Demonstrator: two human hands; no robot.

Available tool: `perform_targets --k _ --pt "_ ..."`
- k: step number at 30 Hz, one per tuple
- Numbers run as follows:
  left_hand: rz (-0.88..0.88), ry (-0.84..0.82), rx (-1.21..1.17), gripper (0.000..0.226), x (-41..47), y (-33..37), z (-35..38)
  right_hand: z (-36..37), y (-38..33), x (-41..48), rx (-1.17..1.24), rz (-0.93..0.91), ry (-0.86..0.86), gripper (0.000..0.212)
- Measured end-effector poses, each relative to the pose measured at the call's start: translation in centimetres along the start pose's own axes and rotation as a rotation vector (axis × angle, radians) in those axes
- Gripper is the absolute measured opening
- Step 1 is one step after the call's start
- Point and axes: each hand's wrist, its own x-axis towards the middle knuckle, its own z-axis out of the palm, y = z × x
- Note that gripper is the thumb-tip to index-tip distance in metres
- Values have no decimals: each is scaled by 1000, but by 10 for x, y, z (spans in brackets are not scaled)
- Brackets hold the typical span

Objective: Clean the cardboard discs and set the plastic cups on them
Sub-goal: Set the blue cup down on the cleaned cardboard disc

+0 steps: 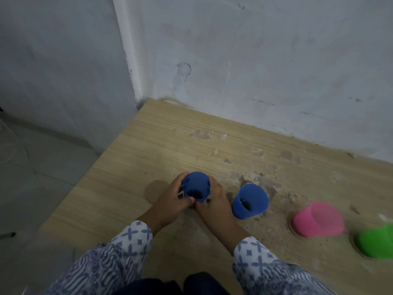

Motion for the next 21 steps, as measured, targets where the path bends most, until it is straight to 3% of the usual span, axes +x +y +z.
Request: perform_targets --k 9,14,21 --pt "35 -59 18 65 6 -4 -10 5 2 2 47 5 52 61" --pt "87 -130 20 62 8 -6 -17 17 2 -1 47 76 90 69" --pt "128 -230 16 62 12 -2 -22 21 -7 -12 89 103 239 66"
